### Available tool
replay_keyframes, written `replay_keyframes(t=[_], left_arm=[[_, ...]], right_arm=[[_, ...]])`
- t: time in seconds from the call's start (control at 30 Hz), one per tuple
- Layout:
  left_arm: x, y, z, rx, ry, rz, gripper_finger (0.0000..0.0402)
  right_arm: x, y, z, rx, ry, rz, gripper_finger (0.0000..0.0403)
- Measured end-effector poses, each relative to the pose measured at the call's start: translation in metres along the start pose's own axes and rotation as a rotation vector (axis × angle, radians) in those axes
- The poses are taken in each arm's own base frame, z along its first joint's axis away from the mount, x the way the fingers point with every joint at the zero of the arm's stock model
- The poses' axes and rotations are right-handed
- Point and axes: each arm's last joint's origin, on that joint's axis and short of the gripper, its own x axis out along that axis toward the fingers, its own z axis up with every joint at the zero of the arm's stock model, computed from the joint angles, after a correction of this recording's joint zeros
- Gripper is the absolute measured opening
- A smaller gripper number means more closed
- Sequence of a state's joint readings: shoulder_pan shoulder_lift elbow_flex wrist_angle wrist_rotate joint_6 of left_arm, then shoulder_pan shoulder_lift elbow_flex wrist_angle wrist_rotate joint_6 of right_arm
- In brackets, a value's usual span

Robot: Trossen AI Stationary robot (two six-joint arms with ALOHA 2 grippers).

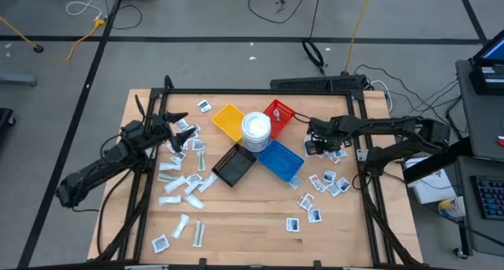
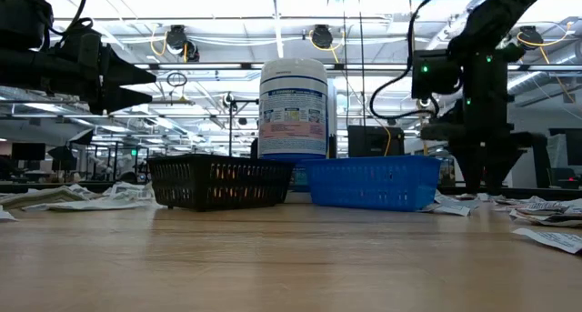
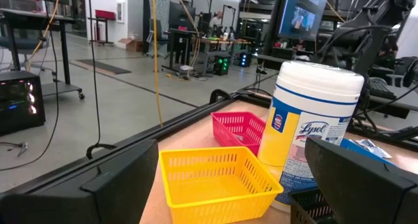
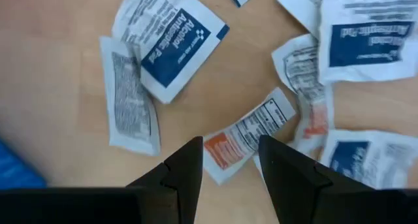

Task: Pick & Place First Aid Supplies
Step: Put the ointment pack into the red bin

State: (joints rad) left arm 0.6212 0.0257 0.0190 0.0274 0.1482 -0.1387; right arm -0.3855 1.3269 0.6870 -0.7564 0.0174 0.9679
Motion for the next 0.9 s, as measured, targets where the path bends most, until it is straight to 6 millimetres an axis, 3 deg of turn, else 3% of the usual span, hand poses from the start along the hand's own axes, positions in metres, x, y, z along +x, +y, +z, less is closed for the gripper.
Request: replay_keyframes(t=[0.3, 0.57, 0.9], left_arm=[[0.0, 0.0, 0.0001, 0.0, 0.0, 0.0, 0.0392], [0.0, 0.0, 0.0, 0.0, 0.0, 0.0, 0.0392], [0.0, 0.0, 0.0, 0.0, 0.0, 0.0, 0.0392]], right_arm=[[0.0074, 0.0007, 0.0009, 0.0, -0.005, -0.014, 0.012], [0.0075, 0.0005, 0.0007, -0.036, -0.003, -0.017, 0.001], [0.0105, -0.0041, -0.0029, -0.039, 0.003, -0.026, 0.0001]])
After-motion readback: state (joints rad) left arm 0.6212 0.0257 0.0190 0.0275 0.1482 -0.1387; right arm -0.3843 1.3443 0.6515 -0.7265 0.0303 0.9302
